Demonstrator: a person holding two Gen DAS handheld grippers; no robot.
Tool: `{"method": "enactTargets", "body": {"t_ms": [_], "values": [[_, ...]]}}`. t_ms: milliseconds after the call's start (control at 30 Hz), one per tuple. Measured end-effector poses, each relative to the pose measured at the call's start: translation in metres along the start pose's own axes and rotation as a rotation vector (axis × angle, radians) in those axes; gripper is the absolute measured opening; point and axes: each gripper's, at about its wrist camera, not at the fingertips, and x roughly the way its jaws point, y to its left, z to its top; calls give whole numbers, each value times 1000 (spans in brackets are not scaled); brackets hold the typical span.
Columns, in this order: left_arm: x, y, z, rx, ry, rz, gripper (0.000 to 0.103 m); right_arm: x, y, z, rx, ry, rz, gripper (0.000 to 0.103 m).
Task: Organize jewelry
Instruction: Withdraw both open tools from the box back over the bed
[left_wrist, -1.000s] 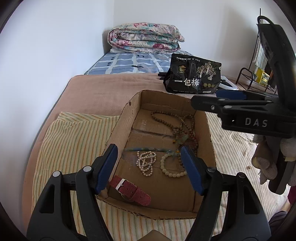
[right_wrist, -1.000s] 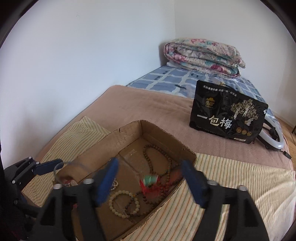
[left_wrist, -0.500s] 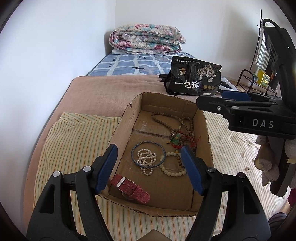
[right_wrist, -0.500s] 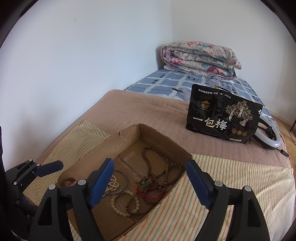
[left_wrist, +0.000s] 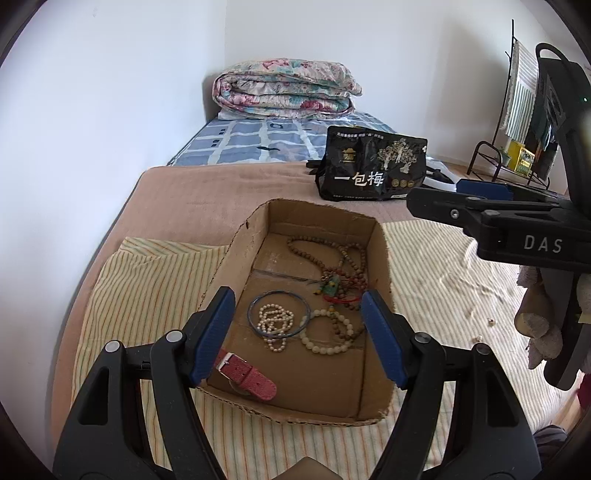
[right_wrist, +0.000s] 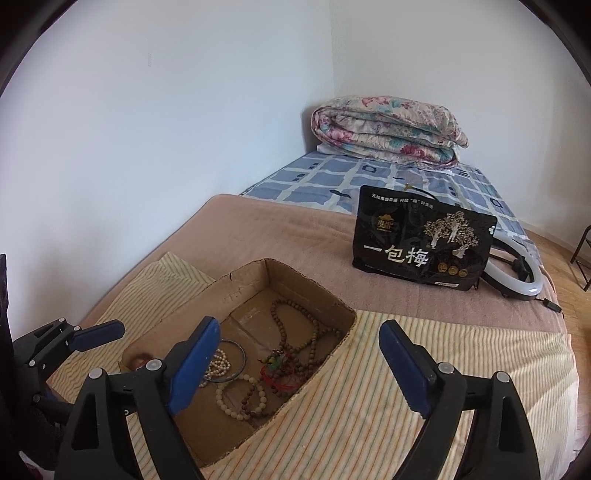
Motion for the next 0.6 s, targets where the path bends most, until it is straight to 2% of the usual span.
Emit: {"method": "enactTargets", "body": {"t_ms": [300, 600], "values": [[-17, -22, 3, 27, -24, -10, 73, -30, -19, -6, 21, -27, -29, 103], [-32, -45, 4, 49, -42, -28, 73, -60, -38, -19, 22, -27, -78, 103]]}}
